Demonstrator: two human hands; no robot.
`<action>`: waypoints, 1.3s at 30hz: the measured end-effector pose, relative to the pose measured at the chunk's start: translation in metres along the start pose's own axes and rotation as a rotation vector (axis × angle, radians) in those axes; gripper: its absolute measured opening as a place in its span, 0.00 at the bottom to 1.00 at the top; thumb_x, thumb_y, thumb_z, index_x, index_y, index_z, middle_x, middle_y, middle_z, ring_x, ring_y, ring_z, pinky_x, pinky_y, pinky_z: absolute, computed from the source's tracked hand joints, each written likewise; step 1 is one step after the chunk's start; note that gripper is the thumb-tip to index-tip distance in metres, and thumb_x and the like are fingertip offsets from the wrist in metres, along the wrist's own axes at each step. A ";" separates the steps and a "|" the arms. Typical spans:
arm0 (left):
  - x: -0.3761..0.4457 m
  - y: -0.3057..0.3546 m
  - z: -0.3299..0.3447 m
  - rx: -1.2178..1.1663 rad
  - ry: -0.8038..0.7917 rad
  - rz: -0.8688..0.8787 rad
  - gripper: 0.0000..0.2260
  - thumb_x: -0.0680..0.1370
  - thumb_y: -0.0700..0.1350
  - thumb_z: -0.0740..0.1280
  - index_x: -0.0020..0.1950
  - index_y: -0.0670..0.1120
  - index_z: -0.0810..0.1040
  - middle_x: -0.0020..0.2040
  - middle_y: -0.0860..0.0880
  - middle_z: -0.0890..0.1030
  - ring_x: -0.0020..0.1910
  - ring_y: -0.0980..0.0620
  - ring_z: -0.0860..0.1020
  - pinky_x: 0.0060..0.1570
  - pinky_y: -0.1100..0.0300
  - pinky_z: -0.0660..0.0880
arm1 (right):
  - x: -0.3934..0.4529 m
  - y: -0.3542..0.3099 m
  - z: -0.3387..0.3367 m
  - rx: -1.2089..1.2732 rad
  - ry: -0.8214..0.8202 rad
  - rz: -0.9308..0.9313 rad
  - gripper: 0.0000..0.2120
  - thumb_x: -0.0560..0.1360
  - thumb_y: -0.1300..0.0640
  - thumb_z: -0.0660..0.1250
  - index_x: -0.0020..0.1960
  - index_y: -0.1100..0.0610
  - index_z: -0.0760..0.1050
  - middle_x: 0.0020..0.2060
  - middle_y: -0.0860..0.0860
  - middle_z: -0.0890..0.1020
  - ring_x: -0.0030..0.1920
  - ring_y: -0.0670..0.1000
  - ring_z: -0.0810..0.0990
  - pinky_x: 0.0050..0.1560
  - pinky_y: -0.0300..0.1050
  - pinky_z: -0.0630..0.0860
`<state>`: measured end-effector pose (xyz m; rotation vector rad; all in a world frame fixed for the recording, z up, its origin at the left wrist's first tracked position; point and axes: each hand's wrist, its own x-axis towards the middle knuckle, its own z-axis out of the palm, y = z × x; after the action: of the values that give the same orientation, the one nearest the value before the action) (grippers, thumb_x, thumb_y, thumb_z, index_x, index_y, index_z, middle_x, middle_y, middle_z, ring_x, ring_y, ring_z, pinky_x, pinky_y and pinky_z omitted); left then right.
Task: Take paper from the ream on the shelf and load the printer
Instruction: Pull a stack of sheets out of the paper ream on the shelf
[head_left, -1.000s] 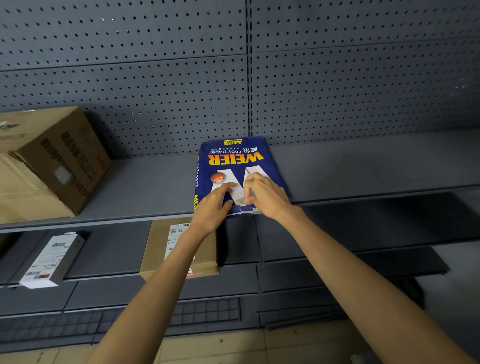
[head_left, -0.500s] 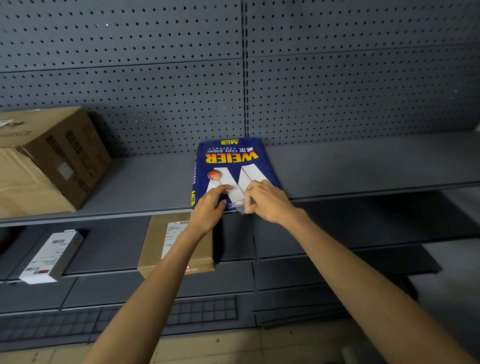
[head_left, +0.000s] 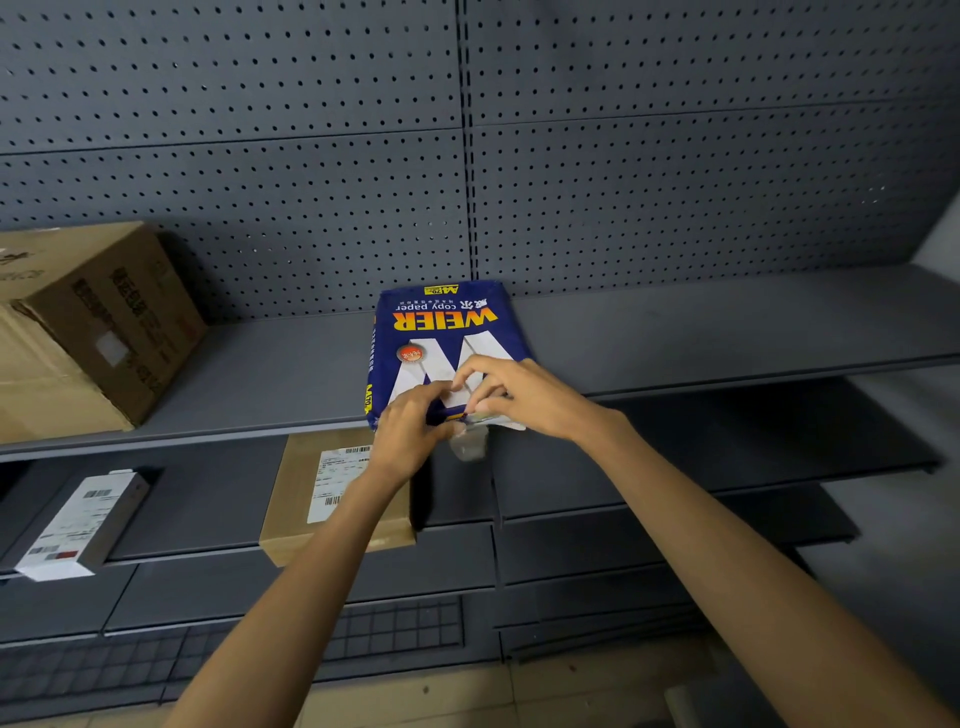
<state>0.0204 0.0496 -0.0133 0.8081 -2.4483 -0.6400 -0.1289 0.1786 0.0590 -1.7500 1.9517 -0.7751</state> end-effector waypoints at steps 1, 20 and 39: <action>-0.001 0.000 0.001 0.015 0.003 0.000 0.23 0.71 0.44 0.76 0.64 0.49 0.77 0.56 0.48 0.81 0.55 0.47 0.78 0.55 0.49 0.77 | 0.001 0.000 -0.002 -0.014 0.016 0.006 0.15 0.78 0.60 0.67 0.58 0.42 0.73 0.46 0.43 0.85 0.49 0.45 0.83 0.55 0.55 0.80; -0.007 -0.024 -0.011 0.246 0.069 -0.005 0.27 0.75 0.47 0.74 0.72 0.52 0.69 0.66 0.48 0.74 0.68 0.44 0.69 0.68 0.46 0.66 | 0.025 0.037 0.058 -0.577 0.275 0.108 0.38 0.69 0.48 0.76 0.73 0.48 0.62 0.64 0.51 0.73 0.64 0.55 0.71 0.59 0.49 0.69; -0.003 -0.009 -0.034 0.039 0.120 0.139 0.22 0.78 0.37 0.67 0.67 0.55 0.66 0.56 0.53 0.75 0.52 0.51 0.75 0.44 0.52 0.79 | 0.032 0.037 0.036 -0.454 0.445 -0.141 0.13 0.73 0.68 0.70 0.47 0.54 0.68 0.37 0.46 0.78 0.34 0.49 0.74 0.43 0.46 0.74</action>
<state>0.0459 0.0351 0.0074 0.6644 -2.3893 -0.4800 -0.1391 0.1440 0.0102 -2.1357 2.4705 -0.8795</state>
